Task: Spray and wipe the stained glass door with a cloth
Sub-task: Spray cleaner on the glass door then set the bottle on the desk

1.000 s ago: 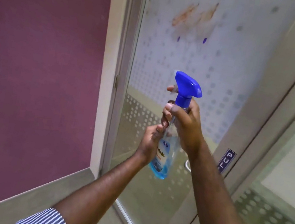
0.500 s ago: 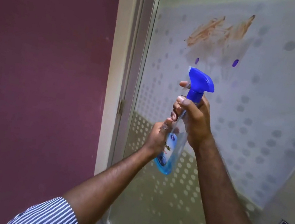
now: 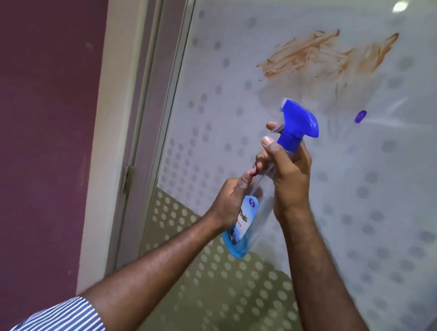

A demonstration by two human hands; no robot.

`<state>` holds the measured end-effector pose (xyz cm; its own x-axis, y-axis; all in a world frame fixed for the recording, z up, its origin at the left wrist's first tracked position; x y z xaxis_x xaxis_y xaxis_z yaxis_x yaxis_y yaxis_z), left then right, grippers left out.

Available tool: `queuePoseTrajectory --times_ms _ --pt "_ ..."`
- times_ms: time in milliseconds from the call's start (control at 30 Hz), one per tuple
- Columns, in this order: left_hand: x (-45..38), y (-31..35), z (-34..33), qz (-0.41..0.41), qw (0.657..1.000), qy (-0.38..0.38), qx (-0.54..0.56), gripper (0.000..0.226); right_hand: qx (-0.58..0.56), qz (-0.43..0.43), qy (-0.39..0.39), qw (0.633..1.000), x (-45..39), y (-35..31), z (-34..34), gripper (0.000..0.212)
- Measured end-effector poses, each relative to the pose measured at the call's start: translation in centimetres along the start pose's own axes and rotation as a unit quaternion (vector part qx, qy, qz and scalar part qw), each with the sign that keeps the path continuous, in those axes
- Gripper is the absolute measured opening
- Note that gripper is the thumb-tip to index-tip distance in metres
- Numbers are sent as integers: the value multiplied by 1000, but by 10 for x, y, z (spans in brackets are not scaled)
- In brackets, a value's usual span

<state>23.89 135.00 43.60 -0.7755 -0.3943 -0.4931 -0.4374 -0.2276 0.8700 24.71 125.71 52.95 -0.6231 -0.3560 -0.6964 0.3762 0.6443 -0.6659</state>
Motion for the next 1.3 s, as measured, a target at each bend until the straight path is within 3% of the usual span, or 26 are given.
queuePoseTrajectory --times_ms 233,400,800,900,1067,1233,1300 --pt "-51 0 19 -72 996 -45 22 64 62 48 70 994 -36 5 -27 38" --pt "-77 27 36 -171 982 -78 -13 70 94 95 140 981 -75 -4 -49 24" --pt "-97 62 51 -178 982 -62 9 102 190 116 123 967 -117 -22 -94 26" --pt "-107 77 50 -178 981 -73 13 108 210 125 132 961 -126 -34 -100 17" --pt "-111 93 49 -164 983 -74 25 100 239 117 120 957 -135 -47 -109 8" --pt "-112 99 48 -149 985 -80 18 62 277 126 113 946 -141 -53 -114 13" --pt "-113 103 48 -150 985 -77 18 66 286 131 112 942 -143 -55 -116 13"
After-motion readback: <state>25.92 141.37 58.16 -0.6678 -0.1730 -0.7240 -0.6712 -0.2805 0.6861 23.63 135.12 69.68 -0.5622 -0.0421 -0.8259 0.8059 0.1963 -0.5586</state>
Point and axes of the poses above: each hand's wrist, its own x-axis away from the middle knuckle, its own z-axis out of the back of the hand, y = z × x, the point moved 5 cm from there along -x, towards the middle knuckle, and after that the axes turned 11 degrees about -x, right-handed, at the moved point
